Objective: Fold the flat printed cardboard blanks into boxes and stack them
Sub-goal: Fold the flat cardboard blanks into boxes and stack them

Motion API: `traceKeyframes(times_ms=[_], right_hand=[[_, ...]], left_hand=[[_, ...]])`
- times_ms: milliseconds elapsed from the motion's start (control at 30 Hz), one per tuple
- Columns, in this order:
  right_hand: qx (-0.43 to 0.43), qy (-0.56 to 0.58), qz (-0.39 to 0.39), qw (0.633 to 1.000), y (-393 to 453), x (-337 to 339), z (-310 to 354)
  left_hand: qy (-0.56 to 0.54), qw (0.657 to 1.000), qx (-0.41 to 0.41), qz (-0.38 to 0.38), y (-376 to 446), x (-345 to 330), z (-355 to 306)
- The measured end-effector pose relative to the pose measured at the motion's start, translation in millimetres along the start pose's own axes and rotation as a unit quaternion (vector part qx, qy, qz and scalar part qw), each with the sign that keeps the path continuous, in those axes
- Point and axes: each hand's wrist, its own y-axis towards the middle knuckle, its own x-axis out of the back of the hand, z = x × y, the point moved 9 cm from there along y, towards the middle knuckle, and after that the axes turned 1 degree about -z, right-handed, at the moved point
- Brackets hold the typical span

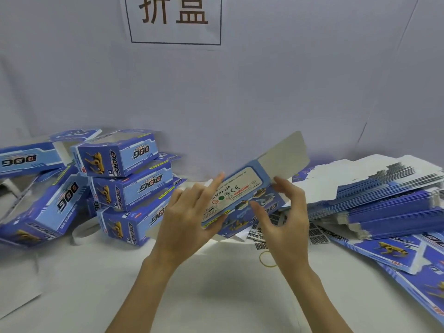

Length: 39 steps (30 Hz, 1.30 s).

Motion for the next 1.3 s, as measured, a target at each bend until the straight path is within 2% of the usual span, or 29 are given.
traceKeyframes(times_ms=[100, 300, 367, 600, 767, 933, 1000, 1100, 1167, 1233, 1300], right_hand=[[-0.064, 0.068, 0.024, 0.995, 0, -5, -9], [-0.046, 0.014, 0.015, 0.999, 5, 2, -10], [-0.067, 0.016, 0.022, 0.997, 6, 3, -12], [-0.149, 0.086, 0.125, 0.977, -7, -24, -22], [-0.217, 0.16, 0.199, 0.942, -16, -38, -24], [-0.178, 0.155, 0.233, 0.943, -17, -39, -9], [-0.133, 0.132, 0.224, 0.956, -12, -36, 1], [0.022, 0.029, 0.115, 0.993, 2, -14, 28], [0.062, 0.019, 0.058, 0.996, 5, -4, 31], [-0.017, 0.082, 0.074, 0.994, 3, -11, 17], [-0.106, 0.14, 0.146, 0.974, -7, -33, 3]], left_hand=[[-0.002, 1.0, 0.009, 0.005, -1, -4, 2], [0.005, 1.0, 0.016, -0.003, -2, -2, 5], [0.014, 1.0, 0.012, -0.003, -3, -3, 5], [0.062, 0.998, 0.027, -0.021, -1, -2, 3], [0.045, 0.998, 0.047, 0.025, -1, -18, -8], [0.051, 0.998, 0.045, 0.002, 1, -11, -6], [0.045, 0.998, 0.046, 0.009, 1, -10, -5], [0.03, 0.997, 0.073, 0.016, 0, -5, 3], [0.013, 0.993, 0.115, -0.023, 3, 9, 13], [-0.023, 0.983, 0.165, -0.077, 5, 24, 25], [-0.101, 0.968, 0.201, -0.11, 6, 31, 31]])
